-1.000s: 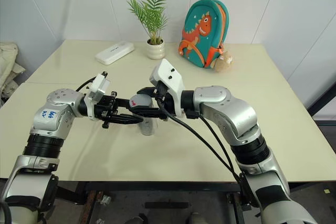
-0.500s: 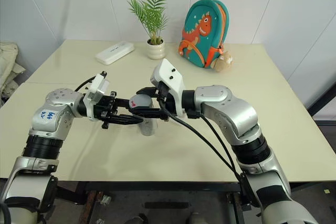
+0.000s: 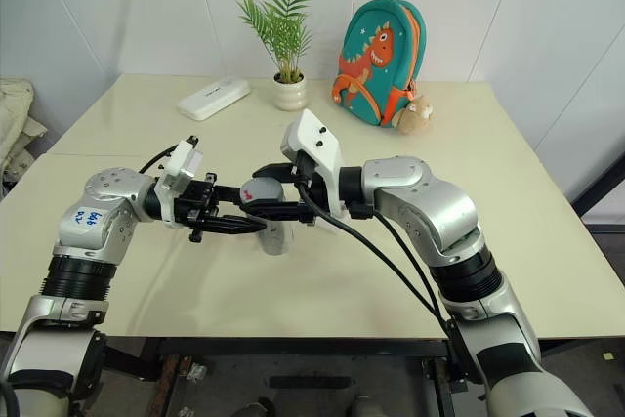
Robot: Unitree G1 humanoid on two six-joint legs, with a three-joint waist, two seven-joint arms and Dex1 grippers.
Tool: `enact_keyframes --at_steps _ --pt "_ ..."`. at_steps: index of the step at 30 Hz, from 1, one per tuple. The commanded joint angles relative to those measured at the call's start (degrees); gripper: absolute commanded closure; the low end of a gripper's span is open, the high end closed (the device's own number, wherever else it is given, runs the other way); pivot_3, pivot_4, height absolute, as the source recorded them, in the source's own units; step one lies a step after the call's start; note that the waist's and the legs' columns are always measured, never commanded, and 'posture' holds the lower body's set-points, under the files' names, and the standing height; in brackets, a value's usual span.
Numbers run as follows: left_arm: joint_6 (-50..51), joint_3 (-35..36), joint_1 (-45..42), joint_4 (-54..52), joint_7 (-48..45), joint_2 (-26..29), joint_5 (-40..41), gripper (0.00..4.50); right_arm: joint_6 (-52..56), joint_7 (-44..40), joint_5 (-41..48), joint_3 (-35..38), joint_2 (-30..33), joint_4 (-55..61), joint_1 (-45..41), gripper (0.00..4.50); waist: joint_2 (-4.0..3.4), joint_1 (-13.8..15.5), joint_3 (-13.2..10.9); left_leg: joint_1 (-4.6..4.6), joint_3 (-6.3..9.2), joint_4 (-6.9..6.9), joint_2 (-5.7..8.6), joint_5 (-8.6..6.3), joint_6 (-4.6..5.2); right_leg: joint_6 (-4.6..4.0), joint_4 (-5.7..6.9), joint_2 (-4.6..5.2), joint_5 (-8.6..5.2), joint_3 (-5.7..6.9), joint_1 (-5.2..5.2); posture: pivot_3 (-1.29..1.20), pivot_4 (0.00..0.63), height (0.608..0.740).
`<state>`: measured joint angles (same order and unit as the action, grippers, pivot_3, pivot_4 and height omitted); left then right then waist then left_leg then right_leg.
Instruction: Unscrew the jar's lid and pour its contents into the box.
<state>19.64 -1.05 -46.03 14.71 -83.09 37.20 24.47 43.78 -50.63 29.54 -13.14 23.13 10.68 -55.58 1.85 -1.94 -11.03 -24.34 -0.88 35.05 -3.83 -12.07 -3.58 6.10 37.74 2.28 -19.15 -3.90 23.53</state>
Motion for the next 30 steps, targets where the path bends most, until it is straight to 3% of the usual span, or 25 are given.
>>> enact_keyframes --at_steps 1,30 --pt "1.34 -3.86 3.33 -0.64 -2.17 0.65 -1.59 2.63 -6.53 1.38 -1.10 6.40 0.72 1.62 -4.91 1.96 0.00 -0.01 0.00 0.00 0.00 0.00 0.00 0.00 0.00 0.00 0.00 0.00 0.00 0.00 0.00 0.00 0.150 0.740" --pt "-0.74 -4.26 5.63 -1.02 -2.12 0.81 -1.82 2.63 -7.87 0.24 0.29 8.77 1.04 1.70 -5.08 1.96 0.00 0.00 0.00 0.00 0.00 0.00 0.00 0.00 0.00 0.00 0.00 0.00 0.00 0.00 0.00 0.00 0.150 0.740"
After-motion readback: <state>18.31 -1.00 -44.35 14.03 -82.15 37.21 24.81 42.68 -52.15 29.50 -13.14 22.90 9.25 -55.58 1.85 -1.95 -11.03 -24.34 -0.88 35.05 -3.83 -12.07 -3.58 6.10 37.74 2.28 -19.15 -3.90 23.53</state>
